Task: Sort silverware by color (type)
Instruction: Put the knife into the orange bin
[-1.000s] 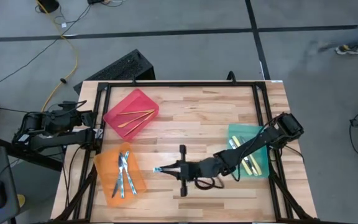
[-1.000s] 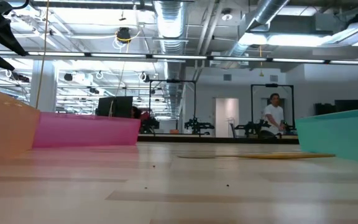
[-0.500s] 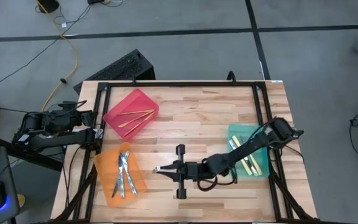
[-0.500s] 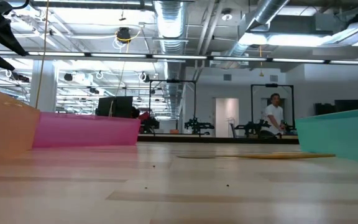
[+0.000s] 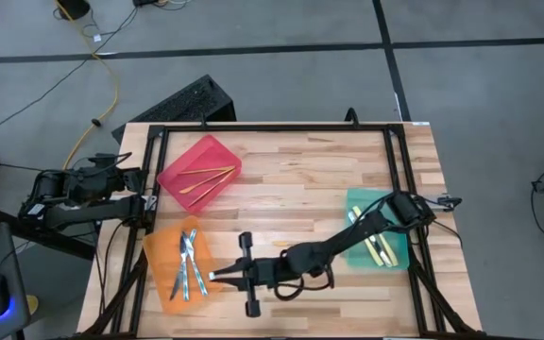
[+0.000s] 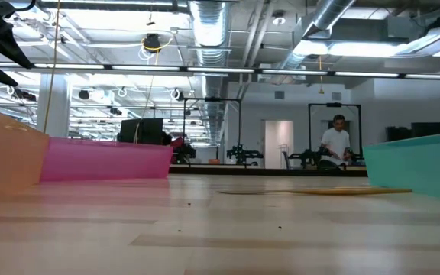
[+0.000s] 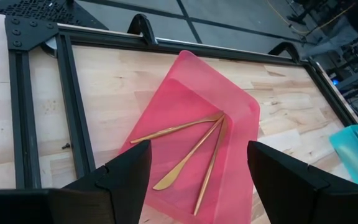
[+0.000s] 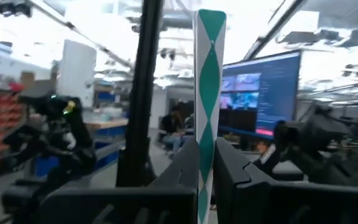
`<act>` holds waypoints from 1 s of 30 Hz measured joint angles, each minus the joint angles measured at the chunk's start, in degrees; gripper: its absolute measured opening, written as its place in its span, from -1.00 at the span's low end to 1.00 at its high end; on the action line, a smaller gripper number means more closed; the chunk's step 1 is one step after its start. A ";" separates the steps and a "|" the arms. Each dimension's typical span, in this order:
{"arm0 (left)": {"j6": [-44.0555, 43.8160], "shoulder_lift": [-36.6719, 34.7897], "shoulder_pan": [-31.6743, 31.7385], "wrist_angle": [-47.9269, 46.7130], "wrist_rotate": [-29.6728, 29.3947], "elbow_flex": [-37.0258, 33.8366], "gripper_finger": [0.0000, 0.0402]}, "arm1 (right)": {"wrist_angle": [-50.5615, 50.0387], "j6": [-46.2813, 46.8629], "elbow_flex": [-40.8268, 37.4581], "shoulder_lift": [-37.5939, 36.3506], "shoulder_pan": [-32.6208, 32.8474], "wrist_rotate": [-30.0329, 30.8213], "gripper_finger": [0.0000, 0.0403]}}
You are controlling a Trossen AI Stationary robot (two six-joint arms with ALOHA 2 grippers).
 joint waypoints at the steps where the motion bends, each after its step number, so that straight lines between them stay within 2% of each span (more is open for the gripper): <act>1: 0.00 0.00 -0.02 0.02 0.02 0.00 0.23 | -2.38 0.35 0.88 -0.14 -0.14 -0.53 -0.87; 4: 0.00 0.00 0.00 0.01 0.01 0.00 0.23 | -5.92 0.18 2.34 -0.17 -0.32 -1.01 -0.87; 10: 0.00 0.00 0.00 0.02 0.02 0.01 0.23 | -5.80 -2.31 3.19 -0.20 -0.30 -1.89 -0.87; 14: 0.00 0.00 0.00 0.02 0.02 0.00 0.23 | -5.76 -2.54 3.17 -0.13 -0.96 -9.70 -0.87; 16: 0.00 0.00 -0.01 0.02 0.02 0.01 0.23 | -5.40 -2.65 3.17 -0.13 -1.37 -11.64 -0.87; 24: 0.00 0.00 0.00 0.02 0.02 0.00 0.23 | -5.08 -3.37 3.17 -0.13 -2.23 -11.69 -0.87; 30: 0.00 0.00 -0.01 0.02 0.02 0.00 0.23 | -9.62 -3.83 3.19 0.26 -2.69 -11.69 -0.87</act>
